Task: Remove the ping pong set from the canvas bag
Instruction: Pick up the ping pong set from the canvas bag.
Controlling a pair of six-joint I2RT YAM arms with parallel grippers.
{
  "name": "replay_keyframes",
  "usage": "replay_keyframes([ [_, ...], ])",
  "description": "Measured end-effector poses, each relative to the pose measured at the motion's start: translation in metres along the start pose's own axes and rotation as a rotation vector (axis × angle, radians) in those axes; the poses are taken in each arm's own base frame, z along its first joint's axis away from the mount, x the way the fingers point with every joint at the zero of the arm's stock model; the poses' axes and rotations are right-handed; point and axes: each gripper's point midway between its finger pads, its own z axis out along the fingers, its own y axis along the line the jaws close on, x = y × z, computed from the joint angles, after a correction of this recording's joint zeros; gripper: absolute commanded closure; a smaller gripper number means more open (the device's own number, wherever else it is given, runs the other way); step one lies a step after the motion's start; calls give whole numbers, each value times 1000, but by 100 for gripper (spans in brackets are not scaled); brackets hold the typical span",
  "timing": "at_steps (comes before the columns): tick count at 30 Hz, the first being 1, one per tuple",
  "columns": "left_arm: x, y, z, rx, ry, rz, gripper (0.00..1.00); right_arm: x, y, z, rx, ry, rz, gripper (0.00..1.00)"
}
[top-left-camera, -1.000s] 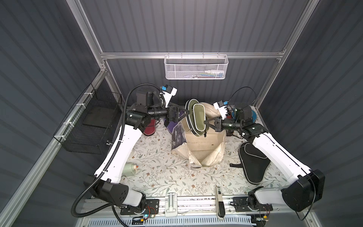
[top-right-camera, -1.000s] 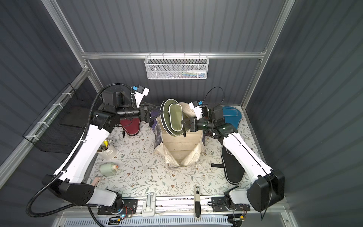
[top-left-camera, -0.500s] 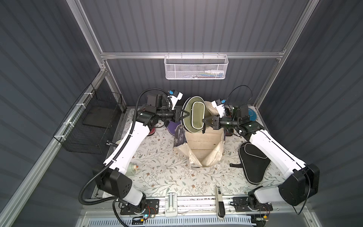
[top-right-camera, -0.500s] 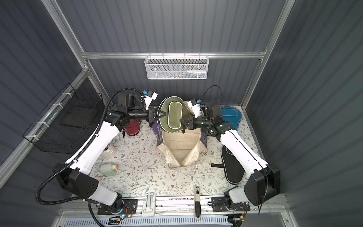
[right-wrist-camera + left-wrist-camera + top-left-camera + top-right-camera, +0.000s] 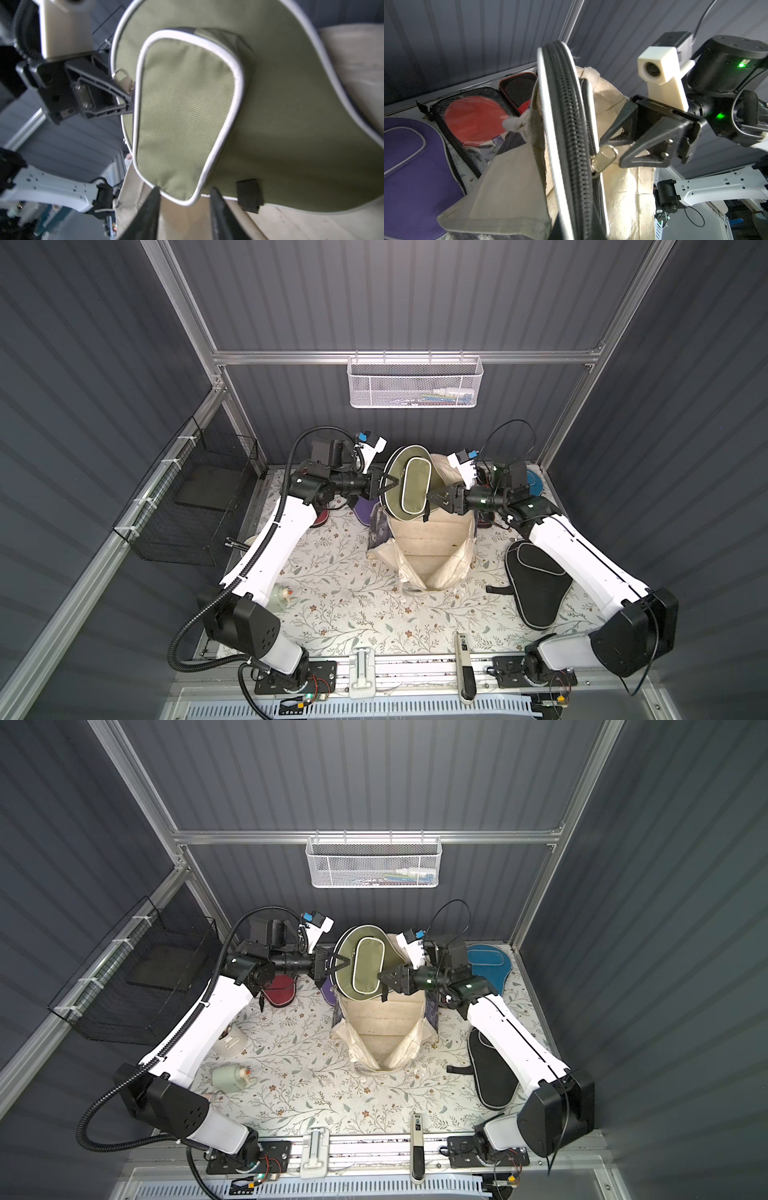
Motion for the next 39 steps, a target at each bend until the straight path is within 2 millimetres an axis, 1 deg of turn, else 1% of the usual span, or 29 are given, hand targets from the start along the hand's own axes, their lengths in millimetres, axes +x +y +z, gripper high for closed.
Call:
replay_keyframes([
  [3,1,5,-3,-7,14,23,100,-3,-3,-10,14,-5,-28,20],
  [5,0,5,-9,1,21,49,100,-5,-8,-21,29,-13,-45,11],
  [7,-4,2,-15,19,27,85,100,-8,-10,-32,42,-23,-66,6],
  [10,-12,-13,-23,72,31,166,100,-13,-12,-42,52,-26,-95,4],
  [12,-16,-23,-28,108,33,221,100,-15,-11,-44,50,-27,-113,2],
  [15,-17,-37,-35,158,49,295,100,-16,-9,-45,41,-21,-129,1],
  [18,-13,-45,-40,193,79,352,100,-14,-12,-43,41,-10,-135,1],
  [26,9,-54,-48,250,170,424,100,-8,-18,-40,37,19,-149,1],
  [34,20,-61,-49,340,219,451,100,0,-13,-33,-43,51,-158,1],
  [35,21,-60,-48,347,224,448,100,1,-12,-32,-57,54,-156,3],
  [36,22,-59,-47,353,228,446,100,3,-12,-30,-72,59,-151,8],
  [38,24,-58,-45,361,234,438,100,6,-11,-27,-103,70,-143,23],
  [39,24,-57,-44,361,237,435,100,8,-10,-25,-117,76,-138,33],
])
